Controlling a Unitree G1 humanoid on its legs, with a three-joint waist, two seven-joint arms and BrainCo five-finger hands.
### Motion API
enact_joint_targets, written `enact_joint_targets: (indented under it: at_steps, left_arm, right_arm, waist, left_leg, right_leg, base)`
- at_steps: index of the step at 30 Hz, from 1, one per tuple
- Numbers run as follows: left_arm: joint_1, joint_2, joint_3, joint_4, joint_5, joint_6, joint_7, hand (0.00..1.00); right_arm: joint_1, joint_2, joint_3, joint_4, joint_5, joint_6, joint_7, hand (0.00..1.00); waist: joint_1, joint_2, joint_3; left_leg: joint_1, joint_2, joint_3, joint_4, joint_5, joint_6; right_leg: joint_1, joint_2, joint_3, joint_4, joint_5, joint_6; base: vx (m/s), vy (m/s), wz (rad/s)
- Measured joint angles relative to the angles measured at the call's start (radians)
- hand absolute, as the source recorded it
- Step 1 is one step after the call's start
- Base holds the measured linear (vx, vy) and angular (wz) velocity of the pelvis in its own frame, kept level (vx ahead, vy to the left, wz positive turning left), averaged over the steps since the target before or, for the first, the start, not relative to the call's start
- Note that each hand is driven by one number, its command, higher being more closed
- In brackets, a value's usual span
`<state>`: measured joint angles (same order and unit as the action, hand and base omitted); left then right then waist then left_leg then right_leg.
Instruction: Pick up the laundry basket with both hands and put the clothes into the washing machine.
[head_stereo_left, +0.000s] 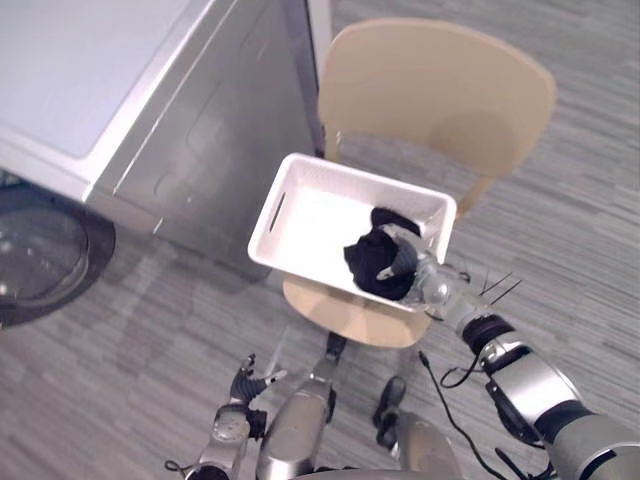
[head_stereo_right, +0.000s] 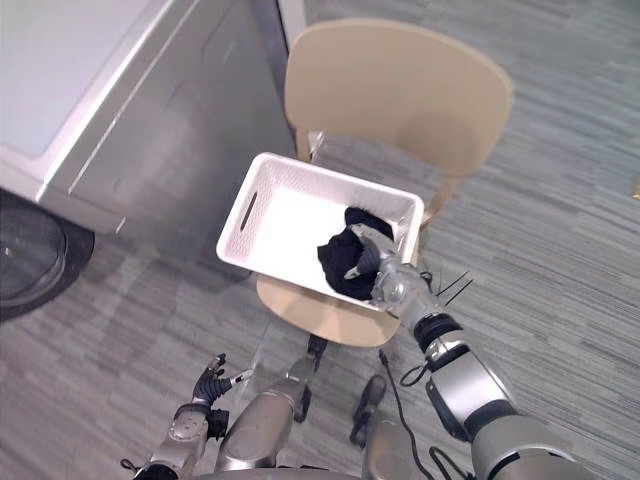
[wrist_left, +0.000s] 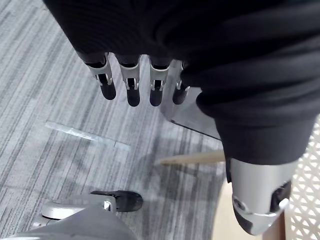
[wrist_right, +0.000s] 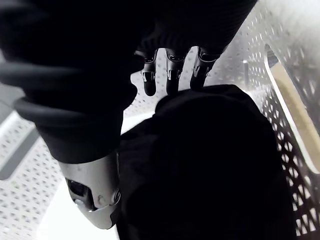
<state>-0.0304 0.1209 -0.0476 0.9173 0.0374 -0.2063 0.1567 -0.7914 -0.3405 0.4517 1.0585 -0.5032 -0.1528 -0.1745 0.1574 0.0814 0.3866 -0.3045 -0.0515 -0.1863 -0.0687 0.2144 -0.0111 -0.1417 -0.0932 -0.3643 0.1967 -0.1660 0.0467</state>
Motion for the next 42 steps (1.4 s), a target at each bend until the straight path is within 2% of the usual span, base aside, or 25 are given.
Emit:
enact_joint_targets:
  at_steps: [2, 3, 9, 10, 12, 16, 20, 24, 27, 31, 34, 35, 39, 41, 42]
  left_arm:
    - [-0.013, 0.003, 0.000, -0.003, -0.007, 0.000, 0.001, 0.00]
    - [-0.032, 0.004, 0.000, -0.004, -0.009, 0.000, 0.001, 0.00]
    - [-0.063, 0.010, -0.007, -0.004, -0.033, 0.000, 0.003, 0.00]
    - [-0.072, 0.010, -0.017, -0.006, -0.036, -0.001, 0.003, 0.00]
    - [-0.087, 0.011, -0.033, -0.009, -0.037, -0.003, 0.004, 0.00]
    - [-0.109, 0.012, -0.046, -0.018, -0.045, -0.009, 0.004, 0.00]
    - [-0.110, 0.012, -0.068, -0.024, -0.047, -0.017, 0.003, 0.00]
    - [-0.112, 0.012, -0.066, -0.024, -0.048, -0.017, 0.002, 0.00]
    - [-0.111, 0.012, -0.058, -0.023, -0.048, -0.015, 0.000, 0.00]
    - [-0.111, 0.012, -0.029, -0.021, -0.047, -0.015, -0.002, 0.00]
    - [-0.105, 0.013, -0.018, -0.017, -0.044, -0.006, -0.002, 0.00]
    - [-0.102, 0.013, -0.018, -0.011, -0.044, 0.002, -0.003, 0.00]
    - [-0.095, 0.011, -0.018, -0.003, -0.043, 0.013, -0.004, 0.00]
    - [-0.077, 0.008, -0.010, -0.005, -0.036, 0.014, -0.004, 0.00]
    - [-0.070, 0.006, -0.005, -0.004, -0.034, 0.015, -0.004, 0.00]
  right_arm:
    - [-0.035, -0.030, 0.003, 0.027, -0.023, 0.007, 0.000, 0.00]
    - [-0.055, -0.057, 0.025, 0.042, -0.039, 0.009, 0.000, 0.00]
    - [-0.102, -0.062, 0.079, 0.086, -0.070, 0.019, 0.003, 0.00]
    - [-0.113, -0.063, 0.079, 0.102, -0.070, 0.024, 0.004, 1.00]
    - [-0.125, -0.074, 0.082, 0.105, -0.070, 0.026, 0.004, 1.00]
    - [-0.159, -0.103, 0.105, 0.104, -0.045, 0.026, 0.004, 1.00]
    - [-0.166, -0.114, 0.101, 0.095, 0.057, 0.026, 0.003, 1.00]
    - [-0.169, -0.128, 0.088, 0.050, 0.114, 0.026, 0.004, 1.00]
    - [-0.167, -0.130, 0.025, -0.011, 0.146, 0.032, 0.004, 1.00]
    - [-0.148, -0.123, -0.066, -0.169, 0.251, 0.026, 0.001, 1.00]
    - [-0.093, -0.082, -0.144, -0.278, 0.362, 0.000, 0.000, 1.00]
    - [-0.064, -0.053, -0.168, -0.307, 0.409, -0.005, 0.001, 1.00]
    - [0.062, 0.049, -0.230, -0.389, 0.537, -0.015, 0.003, 1.00]
    - [0.153, 0.123, -0.248, -0.461, 0.621, -0.024, 0.015, 1.00]
    - [0.180, 0.148, -0.253, -0.486, 0.645, -0.029, 0.024, 1.00]
  waist:
    - [0.005, 0.013, 0.011]
    - [0.023, 0.021, 0.027]
    - [0.030, 0.029, 0.033]
    - [0.038, 0.031, 0.034]
    - [0.049, 0.033, 0.035]
    - [0.052, 0.035, 0.038]
    - [0.056, 0.036, 0.049]
    - [0.054, 0.034, 0.070]
    - [0.052, 0.029, 0.074]
    - [0.044, 0.026, 0.074]
    - [0.034, 0.013, 0.064]
    - [0.024, 0.002, 0.057]
    - [0.017, -0.032, 0.021]
    - [0.010, -0.043, -0.039]
    - [0.005, -0.044, -0.050]
  left_leg:
    - [-0.034, -0.001, -0.019, -0.001, 0.013, -0.004]
    - [-0.046, -0.002, -0.030, -0.002, 0.026, -0.005]
    - [-0.090, 0.000, -0.067, -0.014, 0.040, -0.024]
    - [-0.094, 0.001, -0.079, -0.023, 0.045, -0.030]
    - [-0.111, 0.003, -0.089, -0.023, 0.046, -0.031]
    - [-0.120, 0.003, -0.116, -0.023, 0.051, -0.038]
    - [-0.120, 0.008, -0.121, -0.023, 0.054, -0.041]
    - [-0.116, 0.015, -0.124, -0.022, 0.056, -0.044]
    - [-0.096, 0.020, -0.117, -0.022, 0.056, -0.044]
    - [-0.053, 0.026, -0.105, -0.024, 0.056, -0.044]
    - [-0.039, 0.032, -0.096, -0.025, 0.055, -0.044]
    - [-0.036, 0.032, -0.097, -0.026, 0.055, -0.044]
    - [-0.004, 0.031, -0.087, -0.026, 0.055, -0.044]
    - [0.008, 0.030, -0.085, -0.026, 0.055, -0.045]
    - [0.021, 0.029, -0.085, -0.026, 0.055, -0.045]
  right_leg:
    - [-0.039, -0.003, -0.020, 0.028, -0.012, -0.007]
    - [-0.057, -0.007, -0.022, 0.048, -0.024, -0.004]
    - [-0.116, -0.009, -0.047, 0.100, -0.059, -0.018]
    - [-0.127, -0.009, -0.050, 0.110, -0.062, -0.021]
    - [-0.145, -0.008, -0.058, 0.123, -0.070, -0.026]
    - [-0.146, -0.004, -0.076, 0.129, -0.082, -0.032]
    - [-0.145, 0.004, -0.073, 0.130, -0.084, -0.035]
    - [-0.141, 0.011, -0.070, 0.130, -0.085, -0.037]
    - [-0.122, 0.016, -0.057, 0.126, -0.085, -0.037]
    - [-0.080, 0.023, -0.038, 0.110, -0.082, -0.040]
    - [-0.063, 0.030, -0.033, 0.095, -0.080, -0.043]
    - [-0.058, 0.030, -0.034, 0.095, -0.080, -0.043]
    - [-0.019, 0.030, -0.035, 0.078, -0.075, -0.035]
    - [-0.003, 0.029, -0.036, 0.069, -0.071, -0.028]
    - [0.014, 0.029, -0.036, 0.061, -0.069, -0.024]
  base:
    - [-0.03, -0.046, 0.30]
    - [-0.01, -0.033, 0.18]
    - [-0.01, -0.072, 0.16]
    - [-0.01, -0.090, 0.11]
    - [0.00, -0.093, 0.13]
    - [0.01, -0.084, 0.18]
    - [0.01, -0.078, 0.06]
    - [0.00, -0.070, 0.02]
    - [-0.02, -0.067, -0.05]
    - [-0.06, -0.055, -0.12]
    - [-0.07, -0.044, -0.09]
    - [-0.04, -0.028, 0.01]
    - [0.00, 0.000, 0.00]
    - [0.00, 0.000, 0.00]
    - [0.00, 0.000, 0.00]
